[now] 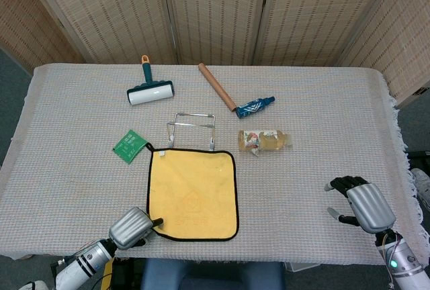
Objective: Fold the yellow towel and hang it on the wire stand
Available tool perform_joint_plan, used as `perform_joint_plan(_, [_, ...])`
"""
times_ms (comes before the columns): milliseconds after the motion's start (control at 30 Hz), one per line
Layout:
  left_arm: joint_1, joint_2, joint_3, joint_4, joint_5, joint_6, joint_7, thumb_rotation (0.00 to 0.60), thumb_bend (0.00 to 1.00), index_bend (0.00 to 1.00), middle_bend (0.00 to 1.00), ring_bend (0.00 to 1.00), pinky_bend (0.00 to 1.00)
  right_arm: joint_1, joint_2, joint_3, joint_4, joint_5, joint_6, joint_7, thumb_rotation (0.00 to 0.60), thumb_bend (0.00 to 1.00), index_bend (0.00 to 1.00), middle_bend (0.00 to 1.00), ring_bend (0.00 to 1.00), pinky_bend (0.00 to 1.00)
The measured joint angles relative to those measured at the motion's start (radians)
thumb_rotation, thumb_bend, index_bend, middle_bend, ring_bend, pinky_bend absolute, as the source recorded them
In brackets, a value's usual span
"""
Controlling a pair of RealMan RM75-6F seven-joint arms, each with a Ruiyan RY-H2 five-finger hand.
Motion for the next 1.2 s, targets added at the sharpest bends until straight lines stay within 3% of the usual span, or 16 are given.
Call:
perform_joint_plan(133, [-0.003,-0.005,0.002,0.006,0.0,0.006,-0.011,0.6,0.58,0.54,0.87,0.79,0.84,0.03,-0.005,-0.011,-0.015,-0.046,-0.031,0.0,0.6,0.21,0.39,0.48,0.47,0.43])
perform_joint_plan(300, [-0.005,-0.006,0.004,0.006,0.001,0.015,-0.02,0.6,0.58,0.54,0.88,0.79,0.84,0.088,-0.027,-0.028,-0.041,-0.106,-0.111,-0.021,0.6,0.21,0.39,0.67,0.76,0.84])
perform_joint_plan(433, [-0.003,-0.006,0.008,0.008,0.002,0.025,-0.027,0.6,0.58,0.54,0.88,0.79,0.84,0.143,-0.073,-0.041,-0.048,-0.145,-0.196,-0.046,0.6,0.21,0.39,0.8,0.9,0.98])
perform_joint_plan(633, [-0.002,-0.005,0.01,0.01,0.0,0.032,-0.036,0.6,0.58,0.54,0.88,0.79,0.84,0.213,-0.192,-0.052,-0.013,-0.182,-0.287,-0.087,0.6,0.21,0.39,0.88,1.0,1.0])
perform_joint_plan(1200, [-0.005,-0.012,0.017,0.019,0.006,0.046,-0.052,0.6,0.58,0.54,0.88,0.79,0.84,0.318,-0.437,-0.063,0.161,-0.174,-0.382,-0.121,0.6,0.26,0.44,0.89,1.0,1.0])
